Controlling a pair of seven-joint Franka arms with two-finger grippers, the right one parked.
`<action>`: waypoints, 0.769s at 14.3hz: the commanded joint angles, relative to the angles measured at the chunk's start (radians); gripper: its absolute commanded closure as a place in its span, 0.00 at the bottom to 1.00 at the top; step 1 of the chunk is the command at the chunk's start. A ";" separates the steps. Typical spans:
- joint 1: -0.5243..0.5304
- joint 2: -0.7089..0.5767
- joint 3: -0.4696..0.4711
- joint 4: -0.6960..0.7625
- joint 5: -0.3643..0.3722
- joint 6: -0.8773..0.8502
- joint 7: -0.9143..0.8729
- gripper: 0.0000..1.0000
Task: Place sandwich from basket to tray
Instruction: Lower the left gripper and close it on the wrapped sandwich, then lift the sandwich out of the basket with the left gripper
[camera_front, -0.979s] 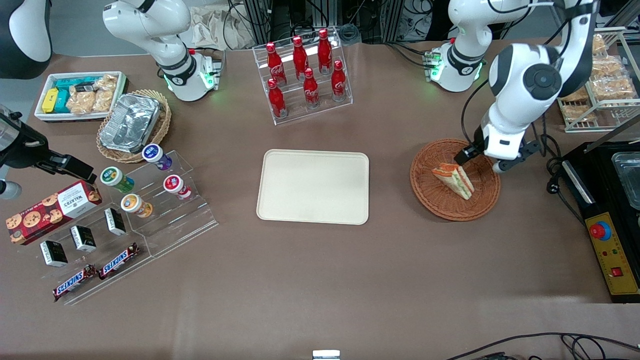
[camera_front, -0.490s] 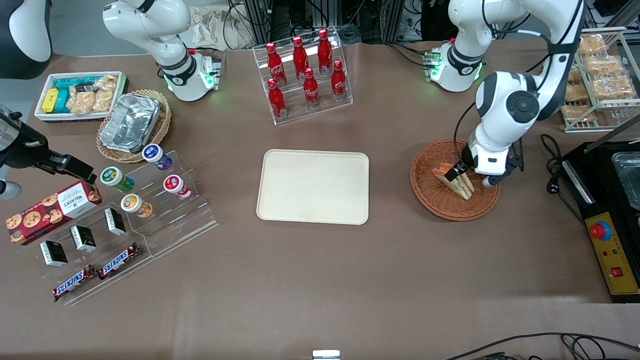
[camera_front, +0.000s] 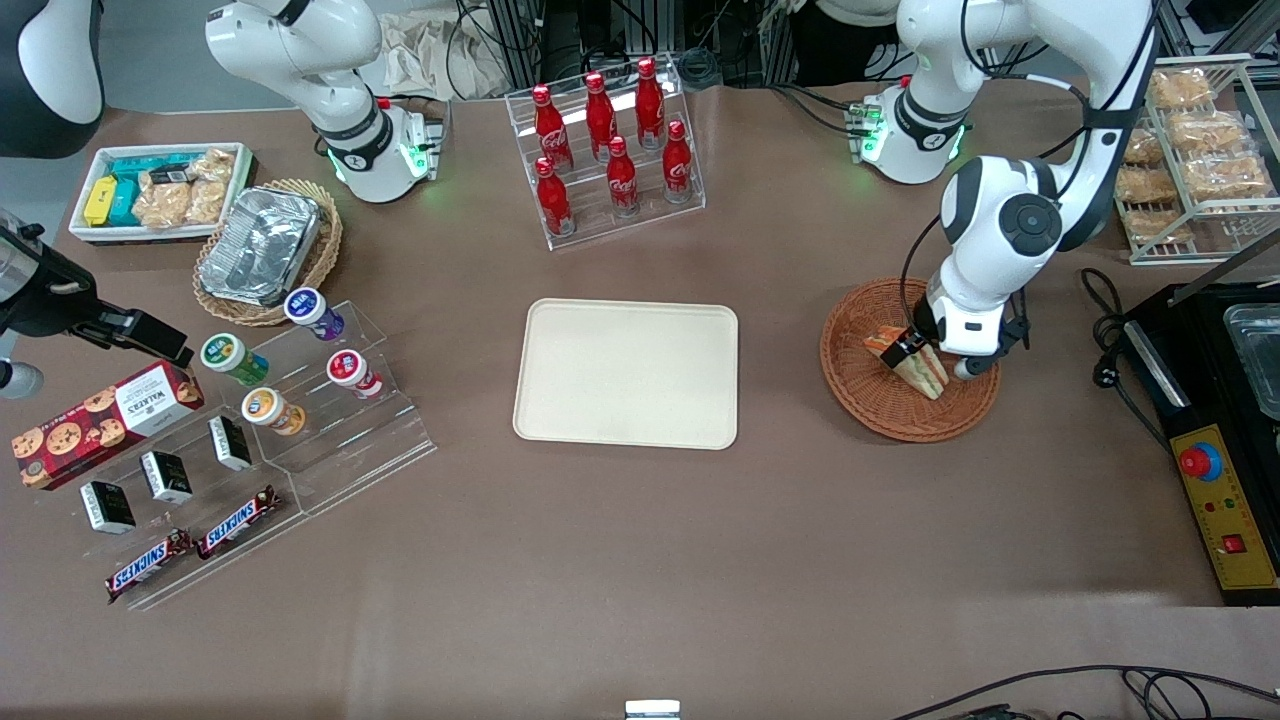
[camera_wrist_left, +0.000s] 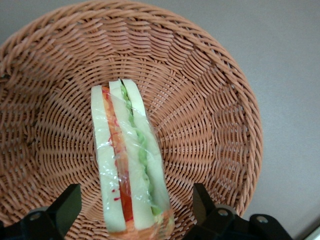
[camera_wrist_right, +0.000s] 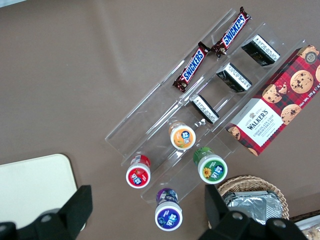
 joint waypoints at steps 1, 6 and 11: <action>-0.010 0.008 -0.003 -0.008 0.007 0.029 -0.020 0.08; -0.033 0.003 0.005 -0.002 0.005 0.027 -0.022 0.77; -0.025 -0.040 0.006 0.029 0.005 -0.047 -0.028 1.00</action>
